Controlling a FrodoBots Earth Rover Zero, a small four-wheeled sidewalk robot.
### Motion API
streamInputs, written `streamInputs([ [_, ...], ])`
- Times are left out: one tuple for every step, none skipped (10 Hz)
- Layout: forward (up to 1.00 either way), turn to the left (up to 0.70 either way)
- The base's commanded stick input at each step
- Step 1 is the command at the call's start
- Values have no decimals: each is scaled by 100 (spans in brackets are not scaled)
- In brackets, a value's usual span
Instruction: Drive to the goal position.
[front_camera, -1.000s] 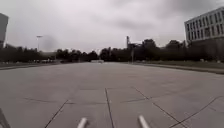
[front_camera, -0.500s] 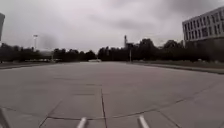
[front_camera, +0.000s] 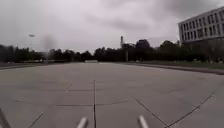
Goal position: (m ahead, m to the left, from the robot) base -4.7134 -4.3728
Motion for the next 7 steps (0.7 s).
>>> streamInputs([
  [86,0],
  [92,0],
  [98,0],
  [100,-22],
  [57,0],
  [0,0],
  [0,0],
])
